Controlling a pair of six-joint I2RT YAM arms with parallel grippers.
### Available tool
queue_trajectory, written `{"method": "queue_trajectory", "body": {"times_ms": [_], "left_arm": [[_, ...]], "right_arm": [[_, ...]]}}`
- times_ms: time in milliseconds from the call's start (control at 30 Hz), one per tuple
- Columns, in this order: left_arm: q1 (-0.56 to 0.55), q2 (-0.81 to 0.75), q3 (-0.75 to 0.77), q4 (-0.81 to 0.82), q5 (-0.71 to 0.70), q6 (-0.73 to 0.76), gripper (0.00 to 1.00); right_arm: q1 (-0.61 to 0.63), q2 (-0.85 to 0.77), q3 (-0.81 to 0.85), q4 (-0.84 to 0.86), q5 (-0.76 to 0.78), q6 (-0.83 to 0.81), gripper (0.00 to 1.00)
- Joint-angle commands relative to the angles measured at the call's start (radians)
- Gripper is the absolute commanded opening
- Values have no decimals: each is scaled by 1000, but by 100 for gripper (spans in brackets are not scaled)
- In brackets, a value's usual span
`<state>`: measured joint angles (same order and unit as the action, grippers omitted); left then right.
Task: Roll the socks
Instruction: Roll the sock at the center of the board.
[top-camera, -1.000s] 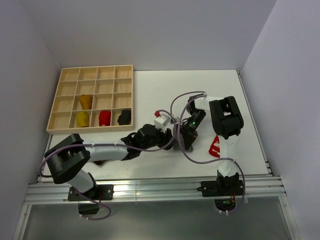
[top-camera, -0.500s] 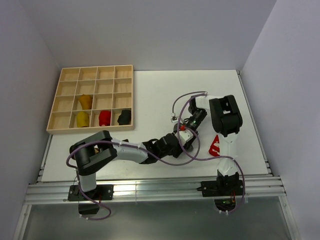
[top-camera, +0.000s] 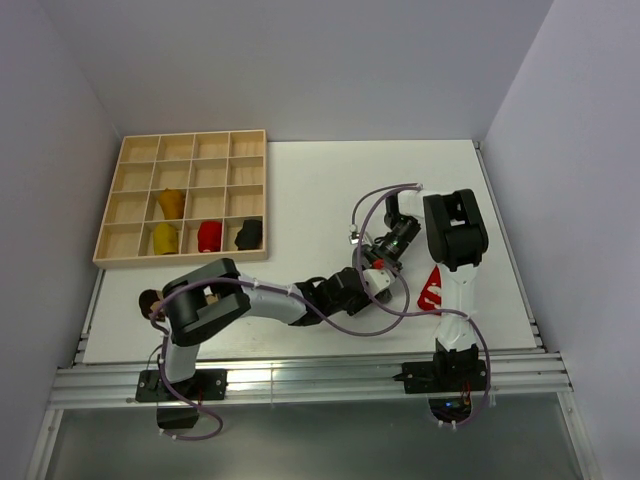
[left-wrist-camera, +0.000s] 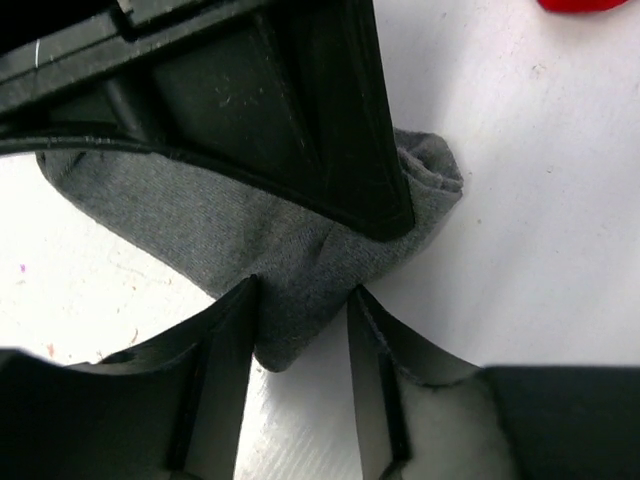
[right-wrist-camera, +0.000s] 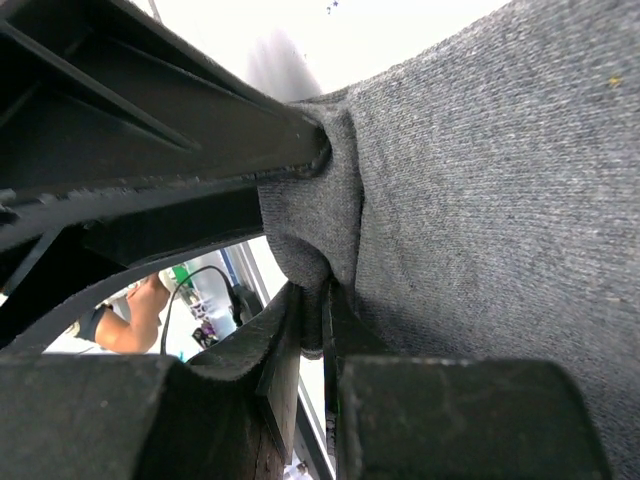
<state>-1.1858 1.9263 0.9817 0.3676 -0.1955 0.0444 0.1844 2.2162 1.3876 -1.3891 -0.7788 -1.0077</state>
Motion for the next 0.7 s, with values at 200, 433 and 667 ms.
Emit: {"method": "queue_trajectory", "body": {"times_ms": [200,433,667], "left_arm": [[-3,68,97,-108,60,15,9],[66,59,167,-314,364,-136,0],[184,80,184,-364,629,-290,0]], "right_arm": [[-22,-16,4,-12,41,-11,21],[-92,-219,-62,234,18,156,39],[-238,-438,-157,470,9,293,41]]}}
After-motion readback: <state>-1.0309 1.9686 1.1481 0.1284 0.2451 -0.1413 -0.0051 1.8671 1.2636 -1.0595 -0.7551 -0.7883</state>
